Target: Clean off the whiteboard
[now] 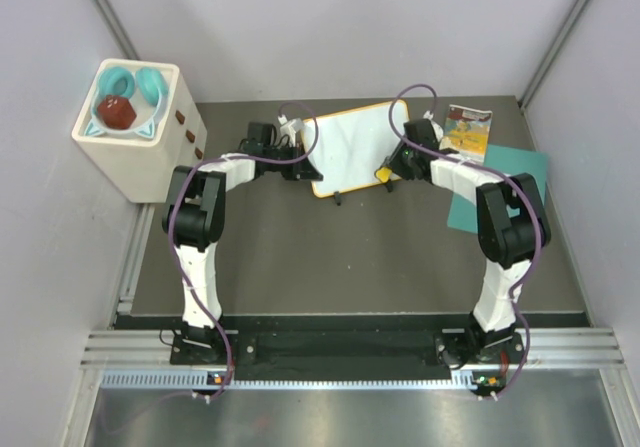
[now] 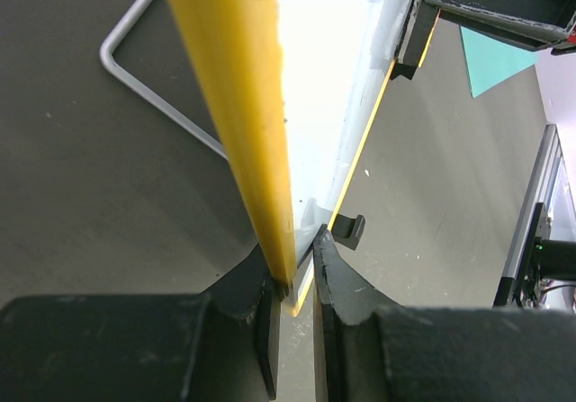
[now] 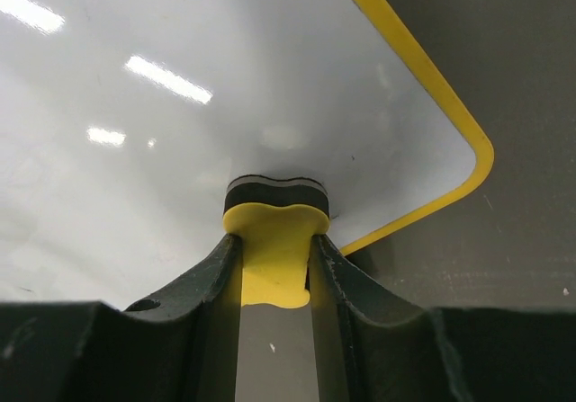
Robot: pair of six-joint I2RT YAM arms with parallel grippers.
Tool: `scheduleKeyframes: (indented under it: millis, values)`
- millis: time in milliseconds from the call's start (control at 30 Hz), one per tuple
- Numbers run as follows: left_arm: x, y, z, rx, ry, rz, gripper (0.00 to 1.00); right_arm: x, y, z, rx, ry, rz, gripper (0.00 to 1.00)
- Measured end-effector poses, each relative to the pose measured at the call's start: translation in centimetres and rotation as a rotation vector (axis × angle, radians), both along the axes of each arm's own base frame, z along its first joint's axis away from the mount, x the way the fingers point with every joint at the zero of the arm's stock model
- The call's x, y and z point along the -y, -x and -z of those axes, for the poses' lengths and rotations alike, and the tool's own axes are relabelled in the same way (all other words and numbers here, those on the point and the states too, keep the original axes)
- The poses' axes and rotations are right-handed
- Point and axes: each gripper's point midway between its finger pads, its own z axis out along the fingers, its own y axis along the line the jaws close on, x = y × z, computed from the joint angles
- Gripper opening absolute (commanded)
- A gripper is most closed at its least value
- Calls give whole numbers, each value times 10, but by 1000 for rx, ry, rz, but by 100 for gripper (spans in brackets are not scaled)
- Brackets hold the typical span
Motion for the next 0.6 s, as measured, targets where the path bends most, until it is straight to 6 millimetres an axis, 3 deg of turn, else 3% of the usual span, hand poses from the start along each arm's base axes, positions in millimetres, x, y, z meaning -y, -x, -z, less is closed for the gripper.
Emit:
scheduleKeyframes:
  millis: [233, 467, 600]
  values:
    - [1, 0, 0, 0, 0, 1, 0, 8, -4, -2, -9, -53, 4, 0]
    - [2, 1, -1, -2, 5, 4, 0, 63, -20, -2, 26, -25, 145, 0]
    - [3, 1, -1, -1, 5, 4, 0, 75, -21, 0, 39, 4, 187, 0]
